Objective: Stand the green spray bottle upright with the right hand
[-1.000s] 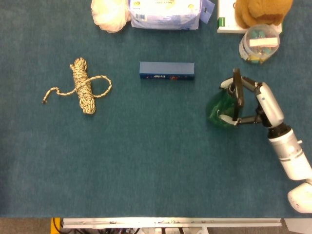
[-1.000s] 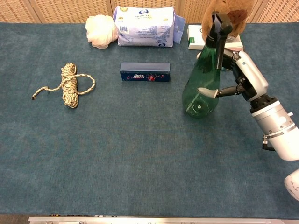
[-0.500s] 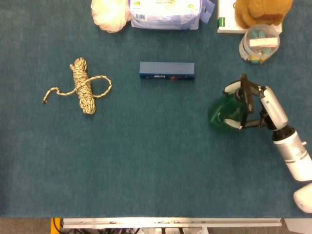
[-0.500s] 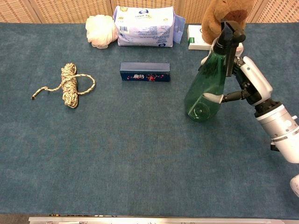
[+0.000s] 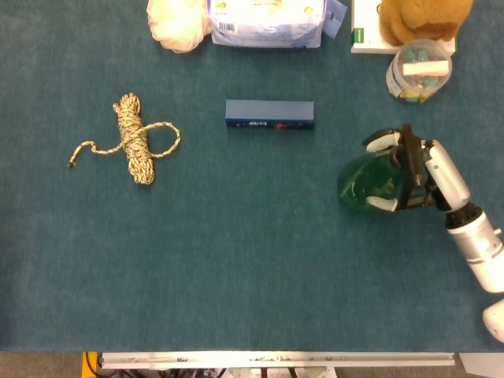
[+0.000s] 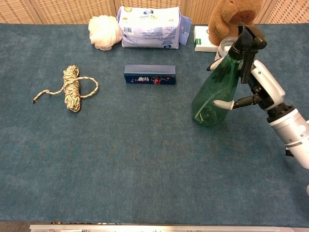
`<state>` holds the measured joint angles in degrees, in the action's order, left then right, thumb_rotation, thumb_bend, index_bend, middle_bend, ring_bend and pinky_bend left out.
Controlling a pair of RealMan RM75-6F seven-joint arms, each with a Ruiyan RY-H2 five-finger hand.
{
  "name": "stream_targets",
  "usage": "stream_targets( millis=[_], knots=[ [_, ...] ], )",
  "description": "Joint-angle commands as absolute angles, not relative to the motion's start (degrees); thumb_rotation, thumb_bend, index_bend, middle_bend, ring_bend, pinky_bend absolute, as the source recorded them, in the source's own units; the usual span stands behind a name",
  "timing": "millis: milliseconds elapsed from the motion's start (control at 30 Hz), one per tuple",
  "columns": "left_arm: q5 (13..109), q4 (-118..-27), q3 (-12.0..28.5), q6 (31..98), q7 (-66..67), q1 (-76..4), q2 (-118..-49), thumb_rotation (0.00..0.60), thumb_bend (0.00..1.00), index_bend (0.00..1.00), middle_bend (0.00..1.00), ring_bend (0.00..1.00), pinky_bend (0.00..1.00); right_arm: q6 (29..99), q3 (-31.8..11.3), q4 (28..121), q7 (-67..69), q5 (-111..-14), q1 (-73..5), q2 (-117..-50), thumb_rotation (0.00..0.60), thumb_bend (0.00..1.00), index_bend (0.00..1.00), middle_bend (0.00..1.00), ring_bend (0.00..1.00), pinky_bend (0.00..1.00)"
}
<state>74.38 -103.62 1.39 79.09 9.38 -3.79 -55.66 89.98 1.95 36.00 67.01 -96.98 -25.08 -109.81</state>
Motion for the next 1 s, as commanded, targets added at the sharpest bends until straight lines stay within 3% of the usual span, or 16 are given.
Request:
stream_targets(
  millis=[33,500,1000],
  knots=[
    [74.35,-103.59,1.39,79.09,9.42,-3.79,-55.68,0.600,0.00,0.49,0.50,0.34,0.45,89.89,2.05,36.13,66.94,-97.04,-25.14,-109.64,0.600,0.00,0.32,0.29,0.34,0.43],
    [74.30,-103.58,1.39,79.18,9.55,-3.82,-55.75,0.600,0.00,0.49,0.50,0.34,0.45,90.16,2.80,38.22,66.68,-97.73,-25.34,-107.85,0.600,0.00,0.18,0.18,0.20,0.38],
    [73.75,-103.60,1.38,78.82,10.22,-4.01,-55.95,0.600,0.00,0.49,0.49,0.34,0.45,90.51,3.62,42.60,65.78,-98.38,-25.01,-104.88,0.600,0.00,0.13,0.15,0.16,0.33]
  ],
)
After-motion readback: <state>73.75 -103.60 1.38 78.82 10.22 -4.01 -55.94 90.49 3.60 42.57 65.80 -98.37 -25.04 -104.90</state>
